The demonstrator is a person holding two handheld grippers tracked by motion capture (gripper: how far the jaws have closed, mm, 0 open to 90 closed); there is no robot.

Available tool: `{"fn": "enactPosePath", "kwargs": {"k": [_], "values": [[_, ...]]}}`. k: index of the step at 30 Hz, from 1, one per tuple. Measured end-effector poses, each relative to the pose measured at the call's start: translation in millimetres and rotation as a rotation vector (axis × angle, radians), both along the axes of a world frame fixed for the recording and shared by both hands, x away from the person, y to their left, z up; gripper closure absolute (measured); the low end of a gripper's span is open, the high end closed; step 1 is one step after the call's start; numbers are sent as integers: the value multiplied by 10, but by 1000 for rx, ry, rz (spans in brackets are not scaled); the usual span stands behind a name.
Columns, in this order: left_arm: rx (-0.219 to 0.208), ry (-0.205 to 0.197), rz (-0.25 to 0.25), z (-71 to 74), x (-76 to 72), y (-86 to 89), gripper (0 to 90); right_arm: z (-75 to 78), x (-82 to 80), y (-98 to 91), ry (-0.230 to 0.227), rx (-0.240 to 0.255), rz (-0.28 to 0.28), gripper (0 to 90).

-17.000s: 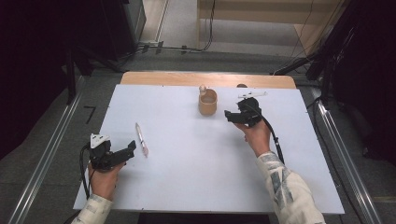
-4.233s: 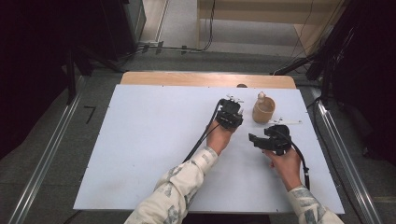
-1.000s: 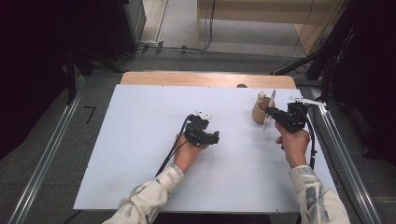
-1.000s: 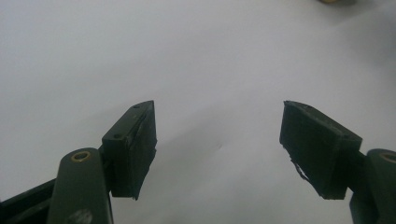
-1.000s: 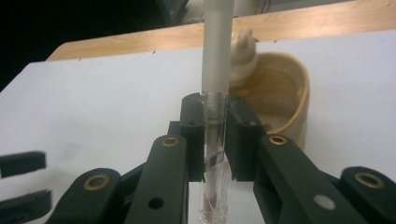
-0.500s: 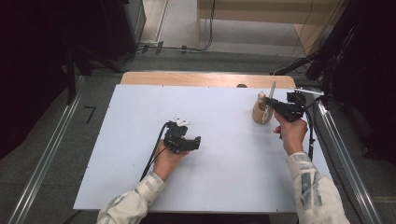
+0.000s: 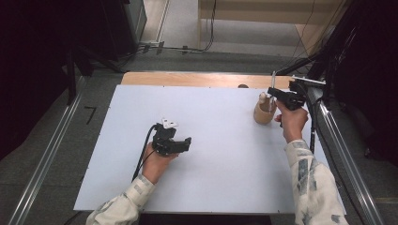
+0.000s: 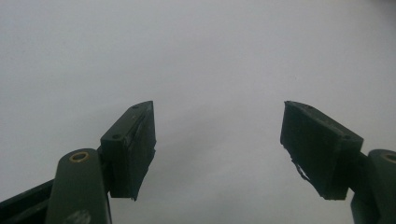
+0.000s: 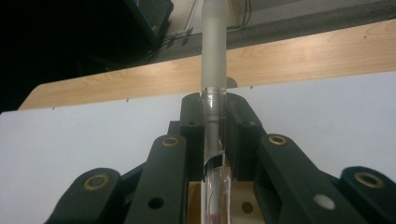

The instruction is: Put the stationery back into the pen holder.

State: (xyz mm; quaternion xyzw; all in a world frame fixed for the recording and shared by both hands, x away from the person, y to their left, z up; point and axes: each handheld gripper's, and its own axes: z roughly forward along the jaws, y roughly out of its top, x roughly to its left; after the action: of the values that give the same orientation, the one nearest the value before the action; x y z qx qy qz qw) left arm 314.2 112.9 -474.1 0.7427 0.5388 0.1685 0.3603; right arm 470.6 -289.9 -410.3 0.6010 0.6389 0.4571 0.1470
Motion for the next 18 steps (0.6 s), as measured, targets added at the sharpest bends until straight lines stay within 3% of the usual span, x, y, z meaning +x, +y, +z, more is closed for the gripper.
{"fn": "enactPosePath", "kwargs": {"k": [12, 18], "values": [[-5, 2, 22, -25, -26, 104, 269, -108, 134, -2, 10, -2, -22, 768], [-2, 1, 24, -28, -42, 136, 269, -188, 126, 14, -23, -27, -17, 765]]}}
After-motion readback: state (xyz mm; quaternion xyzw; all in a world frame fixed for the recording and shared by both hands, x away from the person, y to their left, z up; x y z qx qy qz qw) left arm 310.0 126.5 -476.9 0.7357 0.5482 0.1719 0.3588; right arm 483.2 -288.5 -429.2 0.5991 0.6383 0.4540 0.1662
